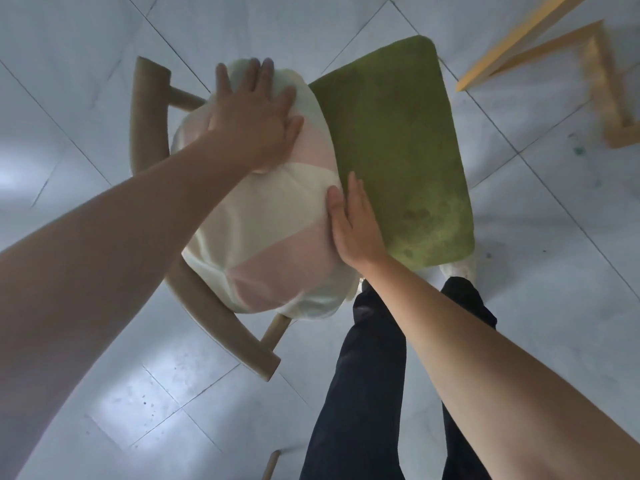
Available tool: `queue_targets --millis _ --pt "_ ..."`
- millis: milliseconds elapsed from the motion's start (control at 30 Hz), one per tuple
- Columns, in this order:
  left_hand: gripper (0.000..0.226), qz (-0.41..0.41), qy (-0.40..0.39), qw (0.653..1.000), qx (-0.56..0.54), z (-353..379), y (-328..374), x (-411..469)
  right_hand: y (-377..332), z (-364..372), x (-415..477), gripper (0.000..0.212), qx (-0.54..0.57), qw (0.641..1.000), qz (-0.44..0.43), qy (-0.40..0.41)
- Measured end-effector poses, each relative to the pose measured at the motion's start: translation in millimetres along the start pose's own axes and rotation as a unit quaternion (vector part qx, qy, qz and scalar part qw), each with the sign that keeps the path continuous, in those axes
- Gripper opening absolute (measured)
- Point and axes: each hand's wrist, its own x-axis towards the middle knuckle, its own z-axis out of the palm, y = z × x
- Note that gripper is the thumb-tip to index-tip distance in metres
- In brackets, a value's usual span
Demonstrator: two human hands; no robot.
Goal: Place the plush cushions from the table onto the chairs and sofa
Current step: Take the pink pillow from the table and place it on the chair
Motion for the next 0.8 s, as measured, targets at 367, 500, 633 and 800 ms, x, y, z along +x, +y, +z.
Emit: queue_targets --millis 367,500,633,800 --pt "0.063 -0.007 0.068 0.996 -0.05 12 10 -51 -31 22 2 0.072 0.039 0.999 -0.022 0.023" --pt "0.066 0.029 0.107 0.991 -0.07 35 26 -116 3 28 -43 0.086 0.006 1.0 -0.003 0.019" --pt "0.055 -0.045 0.138 0.983 -0.111 57 23 -155 34 26 -76 0.084 -0.044 0.998 0.014 -0.03" --pt "0.056 -0.114 0.2 0.96 -0.16 64 52 -190 41 31 -102 0.11 0.002 1.0 0.023 -0.018"
